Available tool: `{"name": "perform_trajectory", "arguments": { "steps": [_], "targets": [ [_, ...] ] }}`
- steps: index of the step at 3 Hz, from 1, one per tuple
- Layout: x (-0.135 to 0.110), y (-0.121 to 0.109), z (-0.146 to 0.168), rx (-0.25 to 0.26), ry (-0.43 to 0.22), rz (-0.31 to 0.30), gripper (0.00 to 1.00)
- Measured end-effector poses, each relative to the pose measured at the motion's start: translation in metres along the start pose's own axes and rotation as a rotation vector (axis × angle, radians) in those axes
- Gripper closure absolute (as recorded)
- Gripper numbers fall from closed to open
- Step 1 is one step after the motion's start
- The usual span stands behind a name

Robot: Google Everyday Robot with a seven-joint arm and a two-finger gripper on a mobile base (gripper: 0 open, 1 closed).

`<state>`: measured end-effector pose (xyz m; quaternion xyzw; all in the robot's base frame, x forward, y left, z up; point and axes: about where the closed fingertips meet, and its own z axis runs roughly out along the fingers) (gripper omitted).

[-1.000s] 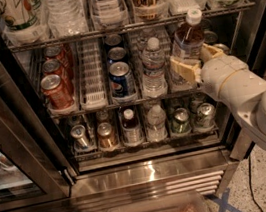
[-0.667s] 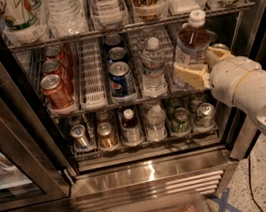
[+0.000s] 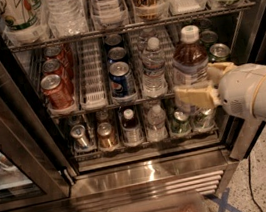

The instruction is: Pick blue plastic bottle from middle shelf of fridge

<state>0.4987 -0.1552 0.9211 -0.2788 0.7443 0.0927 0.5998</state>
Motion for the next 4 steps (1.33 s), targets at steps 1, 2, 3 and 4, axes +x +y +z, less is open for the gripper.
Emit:
{"name": "perform_trajectory", "arguments": {
  "steps": [1, 2, 3, 4],
  "targets": [
    [0.003, 0.018, -0.003, -0.071, 0.012, 0.003, 1.00],
    [0.000, 0.023, -0.002, -0.083, 0.003, -0.002, 1.00],
    [-0.013, 0.073, 0.007, -0.227, -0.009, -0.067, 1.00],
    [-0.033, 0.147, 0.010, -0.442, -0.035, -0.164, 1.00]
  ]
}}
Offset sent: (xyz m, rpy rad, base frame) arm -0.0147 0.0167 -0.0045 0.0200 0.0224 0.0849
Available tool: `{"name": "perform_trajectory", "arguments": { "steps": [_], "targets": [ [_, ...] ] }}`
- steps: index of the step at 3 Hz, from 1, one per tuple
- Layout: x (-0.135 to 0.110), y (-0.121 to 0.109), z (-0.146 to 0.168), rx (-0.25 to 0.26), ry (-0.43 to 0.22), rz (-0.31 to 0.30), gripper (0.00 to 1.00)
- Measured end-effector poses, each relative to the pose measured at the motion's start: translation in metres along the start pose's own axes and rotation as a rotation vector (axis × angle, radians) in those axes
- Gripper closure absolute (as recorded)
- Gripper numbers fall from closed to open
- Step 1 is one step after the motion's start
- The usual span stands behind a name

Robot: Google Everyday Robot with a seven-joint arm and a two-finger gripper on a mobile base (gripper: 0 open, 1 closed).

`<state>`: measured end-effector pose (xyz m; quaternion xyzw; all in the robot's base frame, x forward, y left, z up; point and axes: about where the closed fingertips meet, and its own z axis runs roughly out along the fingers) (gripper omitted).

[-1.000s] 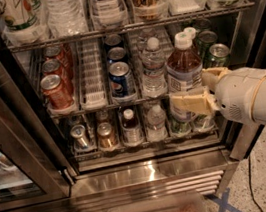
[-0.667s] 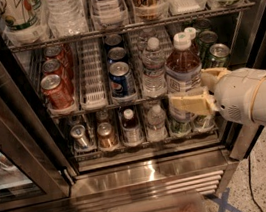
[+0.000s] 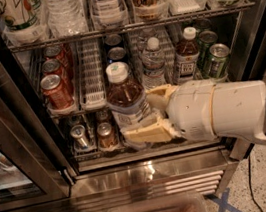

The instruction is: Pick blue plastic bottle from middle shelf of fridge

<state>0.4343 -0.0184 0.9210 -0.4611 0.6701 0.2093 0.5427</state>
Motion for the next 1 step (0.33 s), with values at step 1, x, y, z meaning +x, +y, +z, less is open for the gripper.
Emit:
{"name": "perform_trajectory", "arguments": {
  "steps": [1],
  "targets": [
    [-0.0017, 0.0088, 0.0012, -0.031, 0.001, -0.004, 1.00]
  ]
}}
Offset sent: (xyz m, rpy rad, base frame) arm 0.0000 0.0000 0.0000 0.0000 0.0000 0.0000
